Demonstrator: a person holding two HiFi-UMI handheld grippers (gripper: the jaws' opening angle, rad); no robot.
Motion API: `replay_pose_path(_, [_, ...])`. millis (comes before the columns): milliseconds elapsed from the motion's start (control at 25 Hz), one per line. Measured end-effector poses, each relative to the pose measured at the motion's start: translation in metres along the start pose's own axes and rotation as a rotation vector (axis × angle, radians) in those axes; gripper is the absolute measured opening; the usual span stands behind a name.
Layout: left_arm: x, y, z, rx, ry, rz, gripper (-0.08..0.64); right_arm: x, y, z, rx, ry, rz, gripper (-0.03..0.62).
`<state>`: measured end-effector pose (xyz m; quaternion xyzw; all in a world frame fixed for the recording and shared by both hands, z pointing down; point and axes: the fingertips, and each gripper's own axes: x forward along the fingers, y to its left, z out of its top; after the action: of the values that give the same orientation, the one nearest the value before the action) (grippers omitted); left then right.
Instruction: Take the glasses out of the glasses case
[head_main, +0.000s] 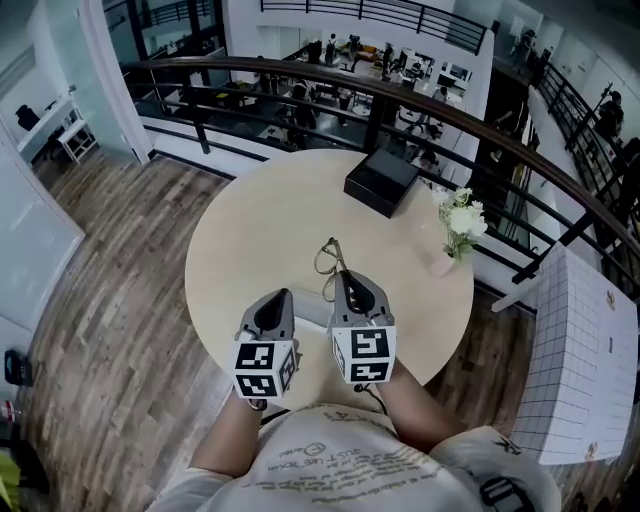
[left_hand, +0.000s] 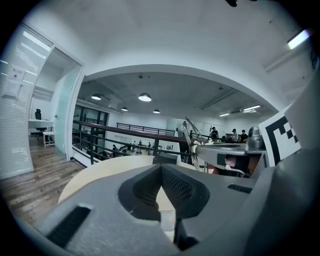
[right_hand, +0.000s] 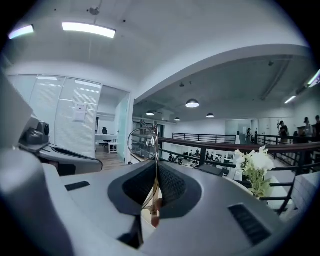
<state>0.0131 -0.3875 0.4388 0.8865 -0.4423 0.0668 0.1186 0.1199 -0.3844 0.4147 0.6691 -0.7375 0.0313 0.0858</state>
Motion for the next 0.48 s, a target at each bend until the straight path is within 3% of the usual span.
replay_pose_path(240, [0.005,-0.016,0.007,0.005,-0.021,-0.045,0.009,-0.005,-0.008,0.008,0.013,-0.02,-0.017,0.028])
replay_pose_path(480, [0.005,-0.011,0.01,-0.007,-0.029,-0.032,0.009,-0.007,-0.008,0.015,0.009,-0.035,-0.017,0.027])
